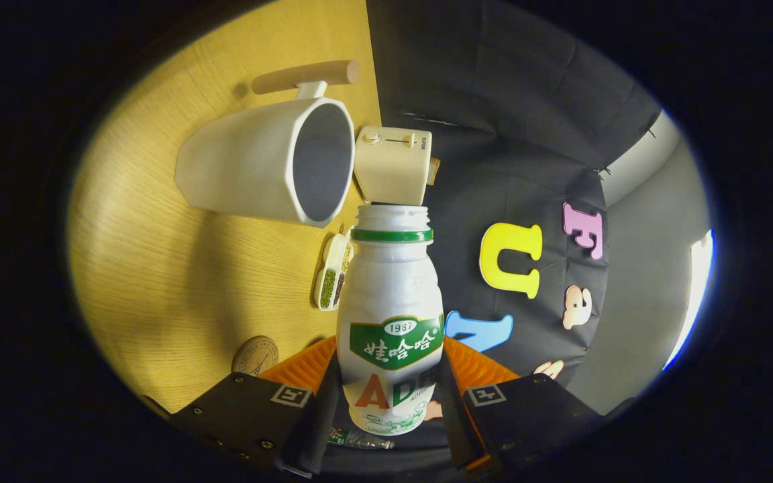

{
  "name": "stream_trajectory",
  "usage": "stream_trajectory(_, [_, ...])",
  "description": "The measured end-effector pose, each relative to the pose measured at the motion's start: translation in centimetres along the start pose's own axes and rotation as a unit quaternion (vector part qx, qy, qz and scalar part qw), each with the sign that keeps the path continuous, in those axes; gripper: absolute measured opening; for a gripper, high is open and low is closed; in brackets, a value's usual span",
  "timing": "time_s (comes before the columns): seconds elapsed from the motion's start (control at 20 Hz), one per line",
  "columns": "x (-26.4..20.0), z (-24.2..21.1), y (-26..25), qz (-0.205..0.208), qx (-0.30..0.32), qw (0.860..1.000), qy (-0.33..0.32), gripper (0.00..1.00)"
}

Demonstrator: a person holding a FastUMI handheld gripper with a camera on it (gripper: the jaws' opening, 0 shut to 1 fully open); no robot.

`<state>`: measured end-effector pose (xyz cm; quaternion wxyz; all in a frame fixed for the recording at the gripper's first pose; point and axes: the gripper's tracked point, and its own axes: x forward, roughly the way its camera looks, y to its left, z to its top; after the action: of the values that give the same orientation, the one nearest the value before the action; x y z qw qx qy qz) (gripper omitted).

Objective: Take the bottle from table, then pour the juice into the cup, finally place the bottle on the coaster

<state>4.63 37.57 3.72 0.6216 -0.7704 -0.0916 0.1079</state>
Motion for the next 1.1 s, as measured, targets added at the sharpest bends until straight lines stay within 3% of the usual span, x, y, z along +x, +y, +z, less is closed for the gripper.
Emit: stream_trajectory(1.1, [0.0, 0.0, -1.4, -0.026, -0.065, 0.998, -0.002, 0.69])
